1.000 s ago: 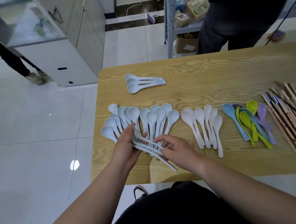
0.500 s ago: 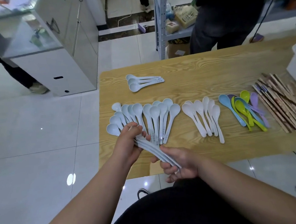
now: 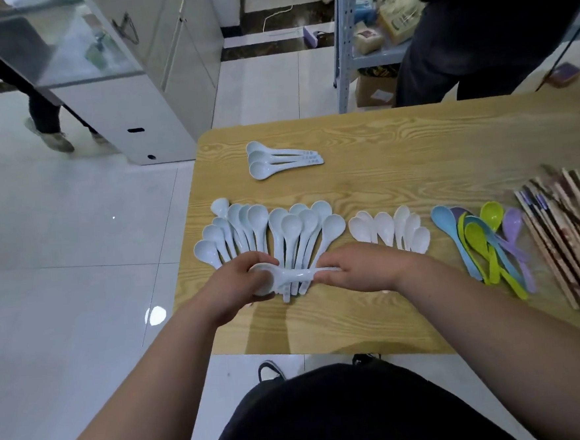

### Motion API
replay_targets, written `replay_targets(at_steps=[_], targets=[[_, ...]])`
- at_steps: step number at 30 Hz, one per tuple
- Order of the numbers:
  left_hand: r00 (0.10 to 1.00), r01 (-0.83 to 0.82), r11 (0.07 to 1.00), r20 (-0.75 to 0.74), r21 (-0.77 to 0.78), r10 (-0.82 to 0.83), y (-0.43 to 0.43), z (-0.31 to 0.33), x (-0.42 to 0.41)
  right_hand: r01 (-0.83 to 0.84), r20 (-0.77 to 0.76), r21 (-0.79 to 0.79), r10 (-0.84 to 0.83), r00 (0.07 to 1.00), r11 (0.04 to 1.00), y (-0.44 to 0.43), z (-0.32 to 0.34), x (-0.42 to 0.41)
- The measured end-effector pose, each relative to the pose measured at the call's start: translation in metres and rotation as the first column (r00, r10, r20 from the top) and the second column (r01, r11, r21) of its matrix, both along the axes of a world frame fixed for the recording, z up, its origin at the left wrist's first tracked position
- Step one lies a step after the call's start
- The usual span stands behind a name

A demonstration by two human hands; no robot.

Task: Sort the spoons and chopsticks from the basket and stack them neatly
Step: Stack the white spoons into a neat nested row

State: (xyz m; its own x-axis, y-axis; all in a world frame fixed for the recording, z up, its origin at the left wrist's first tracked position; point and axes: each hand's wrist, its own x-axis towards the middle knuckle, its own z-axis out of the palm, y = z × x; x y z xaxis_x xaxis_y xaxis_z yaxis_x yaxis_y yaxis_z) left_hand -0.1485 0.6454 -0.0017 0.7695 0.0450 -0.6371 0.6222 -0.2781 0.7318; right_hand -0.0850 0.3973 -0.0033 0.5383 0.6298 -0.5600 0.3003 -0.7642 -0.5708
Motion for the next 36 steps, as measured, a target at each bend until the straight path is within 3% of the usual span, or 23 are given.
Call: replay_targets(at_steps=[3, 7, 12, 20, 24, 27, 31, 36], targets=[[0.989, 0.098, 0.964, 0.088, 0.247, -0.123, -0.013, -0.002, 0.003, -0.098, 0.148, -0.034, 0.102, 0.984, 0.995, -0.005, -0.01, 0.016], [0.982, 0.021, 0.928, 0.168, 0.373, -0.089, -0.026, -0.008, 0.004, -0.101, 0.218, 0.048, 0.088, 0.972, 0.994, -0.006, -0.024, 0.028], [0.979, -0.032, 0.924, 0.198, 0.38, -0.048, -0.017, -0.022, 0.023, -0.049, 0.259, 0.146, 0.01, 0.966, 0.988, 0.006, -0.039, 0.048], [0.93, 0.038, 0.909, 0.318, 0.415, -0.184, 0.012, -0.044, 0.114, 0.137, 0.314, 0.219, -0.203, 0.927, 0.966, 0.03, -0.058, 0.115], [0.854, 0.09, 0.859, 0.405, 0.505, -0.327, 0.033, -0.059, 0.175, 0.137, 0.38, 0.337, -0.267, 0.885, 0.932, 0.047, -0.079, 0.162], [0.807, 0.079, 0.84, 0.46, 0.537, -0.37, 0.053, -0.084, 0.207, 0.117, 0.448, 0.269, -0.231, 0.864, 0.956, 0.059, -0.103, 0.196], [0.711, 0.18, 0.74, 0.434, 0.648, -0.553, 0.077, -0.123, 0.241, 0.117, 0.499, 0.233, -0.222, 0.838, 0.965, 0.068, -0.132, 0.224], [0.5, 0.21, 0.703, 0.543, 0.68, -0.674, 0.088, -0.151, 0.278, 0.14, 0.499, 0.239, -0.245, 0.831, 0.961, 0.073, -0.159, 0.244]])
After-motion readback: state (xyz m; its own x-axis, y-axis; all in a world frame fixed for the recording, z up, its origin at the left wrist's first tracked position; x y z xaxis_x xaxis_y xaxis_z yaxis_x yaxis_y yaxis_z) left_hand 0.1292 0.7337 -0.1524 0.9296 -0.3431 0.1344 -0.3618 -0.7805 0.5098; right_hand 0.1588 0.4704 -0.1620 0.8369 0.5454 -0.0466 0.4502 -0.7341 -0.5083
